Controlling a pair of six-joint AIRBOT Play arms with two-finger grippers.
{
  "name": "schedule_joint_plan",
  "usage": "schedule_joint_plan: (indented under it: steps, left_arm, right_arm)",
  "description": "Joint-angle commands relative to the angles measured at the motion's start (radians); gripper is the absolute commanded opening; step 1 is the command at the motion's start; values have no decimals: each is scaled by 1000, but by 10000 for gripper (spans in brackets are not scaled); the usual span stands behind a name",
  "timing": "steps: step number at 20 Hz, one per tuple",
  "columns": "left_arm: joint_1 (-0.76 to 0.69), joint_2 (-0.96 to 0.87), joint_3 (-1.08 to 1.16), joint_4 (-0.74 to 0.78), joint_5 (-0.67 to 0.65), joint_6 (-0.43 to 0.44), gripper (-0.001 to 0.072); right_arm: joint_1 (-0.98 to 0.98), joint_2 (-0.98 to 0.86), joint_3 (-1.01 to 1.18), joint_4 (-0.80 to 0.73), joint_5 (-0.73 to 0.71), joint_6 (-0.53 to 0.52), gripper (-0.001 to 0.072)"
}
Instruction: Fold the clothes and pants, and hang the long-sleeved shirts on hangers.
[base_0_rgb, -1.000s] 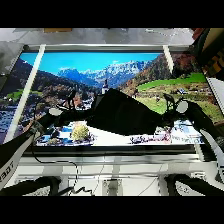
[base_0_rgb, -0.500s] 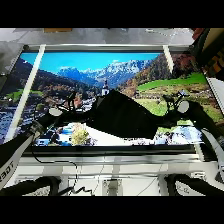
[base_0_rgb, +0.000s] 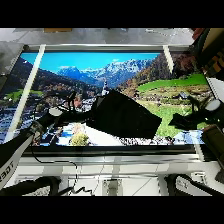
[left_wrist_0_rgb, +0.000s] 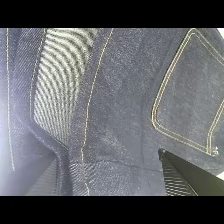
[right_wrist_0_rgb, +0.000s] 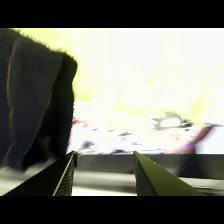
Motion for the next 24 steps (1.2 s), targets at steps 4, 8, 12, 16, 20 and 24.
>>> schedule_joint_plan:
  steps: [4,8,12,16,20,24]
  left_arm:
    - [1,0,1,1,21,0,699]
    - [1,0,1,1,21,1,698]
    - [0,0,1,1,21,1,698]
    - [1,-2,1,2,21,1,699]
    - [0,-2,1,2,21,1,698]
    - [3,-4,1,2,21,24,690]
  right_arm:
    - [-64,0,-344,485,-274,-185,690]
    - [32,-1,-381,522,-463,-114,677]
    - [153,-2,-380,587,-582,-92,674]
    - [290,-19,-378,601,-649,-93,671]
    - [383,-19,-378,651,-736,-96,462]
    - [444,-18,-336,653,-747,-119,47]
